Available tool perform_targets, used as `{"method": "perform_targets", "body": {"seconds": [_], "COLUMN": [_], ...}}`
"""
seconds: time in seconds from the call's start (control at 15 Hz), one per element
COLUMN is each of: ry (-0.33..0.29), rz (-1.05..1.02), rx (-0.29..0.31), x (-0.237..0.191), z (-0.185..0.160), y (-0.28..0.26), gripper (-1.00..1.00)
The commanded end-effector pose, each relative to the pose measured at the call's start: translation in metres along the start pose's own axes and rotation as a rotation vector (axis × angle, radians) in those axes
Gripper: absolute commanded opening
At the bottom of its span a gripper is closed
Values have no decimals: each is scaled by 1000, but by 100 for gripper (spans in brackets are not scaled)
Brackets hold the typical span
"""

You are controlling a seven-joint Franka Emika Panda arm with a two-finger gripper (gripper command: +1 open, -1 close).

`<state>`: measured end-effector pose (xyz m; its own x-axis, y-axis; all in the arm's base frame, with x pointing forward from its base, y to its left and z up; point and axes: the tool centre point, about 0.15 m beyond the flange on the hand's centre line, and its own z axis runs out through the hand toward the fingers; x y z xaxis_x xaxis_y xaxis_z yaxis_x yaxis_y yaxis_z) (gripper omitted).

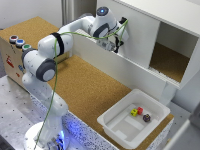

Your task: Push the door to the left

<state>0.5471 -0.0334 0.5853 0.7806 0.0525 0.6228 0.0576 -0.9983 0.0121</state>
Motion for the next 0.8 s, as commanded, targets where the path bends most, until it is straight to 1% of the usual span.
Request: {"method": "perform_targets", "body": {"seconds": [0.0, 0.4, 0.73], "ry": [53, 51, 49], "rz": [29, 98, 109], "rx": [-61, -112, -121], "x": [-54, -62, -63], "z": [-5, -12, -20], "y": [-81, -167, -216], "gripper": [-100, -100, -100]}}
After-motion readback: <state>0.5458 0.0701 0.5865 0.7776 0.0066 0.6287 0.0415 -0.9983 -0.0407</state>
